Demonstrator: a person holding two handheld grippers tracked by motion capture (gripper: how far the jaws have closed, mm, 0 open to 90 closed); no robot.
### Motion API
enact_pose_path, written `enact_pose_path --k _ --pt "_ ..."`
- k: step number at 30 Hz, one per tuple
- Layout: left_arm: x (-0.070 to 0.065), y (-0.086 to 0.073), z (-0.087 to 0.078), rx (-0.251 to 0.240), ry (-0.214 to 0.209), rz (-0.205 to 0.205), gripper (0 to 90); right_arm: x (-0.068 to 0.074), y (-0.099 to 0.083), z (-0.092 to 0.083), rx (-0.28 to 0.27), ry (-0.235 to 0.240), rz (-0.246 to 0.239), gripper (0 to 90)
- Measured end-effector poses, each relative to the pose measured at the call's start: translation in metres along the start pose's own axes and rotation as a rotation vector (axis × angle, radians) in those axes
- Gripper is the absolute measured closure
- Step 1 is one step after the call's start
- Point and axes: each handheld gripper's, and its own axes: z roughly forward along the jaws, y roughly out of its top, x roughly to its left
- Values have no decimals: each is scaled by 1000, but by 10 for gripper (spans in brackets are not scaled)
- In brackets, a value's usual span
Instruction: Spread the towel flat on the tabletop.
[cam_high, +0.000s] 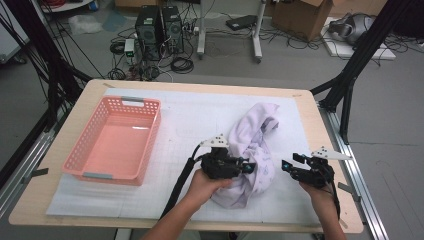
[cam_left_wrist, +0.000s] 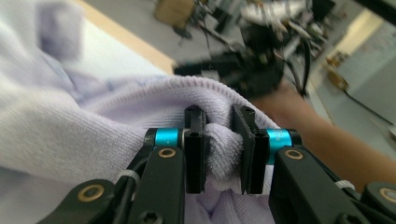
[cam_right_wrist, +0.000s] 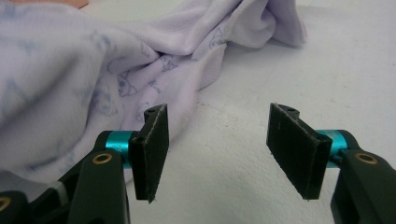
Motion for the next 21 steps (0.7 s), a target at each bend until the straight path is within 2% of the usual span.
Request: enact_pose_path --k 2,4,8,10,11,13,15,17,19,21 --pt "14 4 -10 -39 57 -22 747 -1 -1 -2 1 -2 10 386" --pt "26 6 -24 -73 131 -34 747 -3 -2 -3 -2 -8 16 387" --pt "50 10 -52 -125 322 -32 748 -3 -3 -3 -3 -12 21 388" --pt "62 10 -64 -120 398 -36 749 -1 -2 -1 -1 -12 11 389" --pt "67 10 -68 -116 421 -45 750 0 -2 0 -1 -8 4 389" --pt "74 8 -72 -97 485 -31 749 3 -1 3 6 0 -4 391" --pt "81 5 -74 -55 560 -14 747 7 0 7 15 11 -10 392" --pt "87 1 -77 -35 589 -43 724 11 0 12 18 25 -26 400" --pt "86 -4 -80 -61 560 -77 655 15 0 17 34 41 -36 424" --pt "79 -10 -84 -84 522 -93 552 19 -2 22 54 58 -55 452"
